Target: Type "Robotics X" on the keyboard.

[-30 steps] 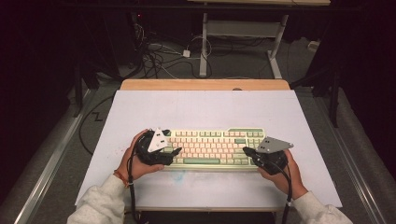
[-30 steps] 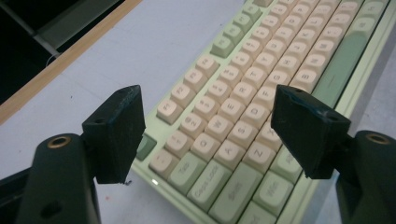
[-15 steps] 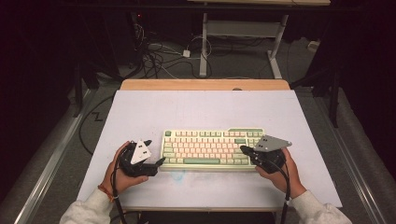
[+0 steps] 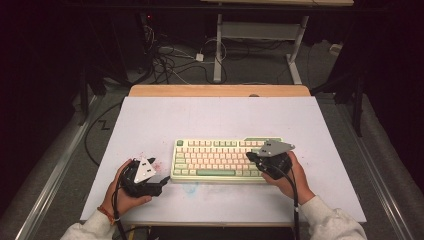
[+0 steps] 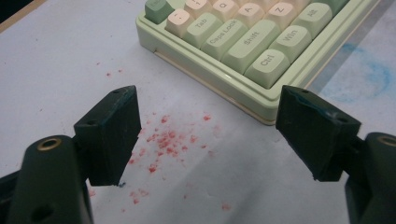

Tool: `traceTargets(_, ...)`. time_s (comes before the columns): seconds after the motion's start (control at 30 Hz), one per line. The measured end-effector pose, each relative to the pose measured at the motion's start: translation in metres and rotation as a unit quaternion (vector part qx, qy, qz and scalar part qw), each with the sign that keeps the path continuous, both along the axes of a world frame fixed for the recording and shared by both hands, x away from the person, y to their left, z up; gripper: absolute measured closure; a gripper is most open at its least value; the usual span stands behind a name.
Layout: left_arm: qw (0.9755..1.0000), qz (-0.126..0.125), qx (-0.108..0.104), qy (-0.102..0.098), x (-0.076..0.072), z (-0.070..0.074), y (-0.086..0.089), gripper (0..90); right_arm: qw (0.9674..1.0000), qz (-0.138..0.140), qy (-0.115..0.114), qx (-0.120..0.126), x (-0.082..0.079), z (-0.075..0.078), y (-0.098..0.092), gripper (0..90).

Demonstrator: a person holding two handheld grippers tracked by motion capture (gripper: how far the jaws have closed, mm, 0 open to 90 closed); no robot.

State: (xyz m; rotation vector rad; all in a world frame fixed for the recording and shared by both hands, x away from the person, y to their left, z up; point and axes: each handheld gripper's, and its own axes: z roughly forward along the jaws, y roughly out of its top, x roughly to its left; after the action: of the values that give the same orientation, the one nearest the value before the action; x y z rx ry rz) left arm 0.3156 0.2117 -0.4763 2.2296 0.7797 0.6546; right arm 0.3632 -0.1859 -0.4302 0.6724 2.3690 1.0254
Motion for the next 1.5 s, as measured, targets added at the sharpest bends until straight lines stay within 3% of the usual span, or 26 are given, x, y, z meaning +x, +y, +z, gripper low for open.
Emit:
traceTargets(0.4, 1.0, 0.0, 0.004, 0.003, 0.001, 0.0, -0.001, 20.9, 0.9995, 0.014, 0.017, -0.022, 0.023, -0.011, 0.037, 90.0)
traceTargets(0.63, 1.0, -0.004, 0.004, 0.007, 0.001, -0.001, -0.001, 20.9, 0.999, 0.011, 0.023, -0.036, 0.03, -0.018, 0.047, 90.0)
traceTargets(0.73, 0.9999, -0.006, -0.001, 0.01, 0.001, -0.001, -0.002, 20.9, 0.9976, 0.008, 0.042, -0.055, 0.036, -0.025, 0.05, 90.0)
traceTargets(0.9, 0.9999, -0.009, 0.006, 0.01, 0.001, -0.002, -0.003, 21.0, 0.9985, 0.008, 0.04, -0.037, 0.035, -0.022, 0.047, 90.0)
traceTargets(1.3, 0.9998, -0.016, -0.002, 0.01, 0.001, -0.001, -0.004, 21.9, 0.9998, 0.007, 0.001, 0.02, 0.022, 0.0, 0.033, 89.9)
traceTargets(1.5, 0.9999, -0.01, 0.006, 0.008, 0.001, -0.002, -0.004, 22.2, 0.9989, 0.006, -0.017, 0.043, 0.016, 0.008, 0.024, 83.6)
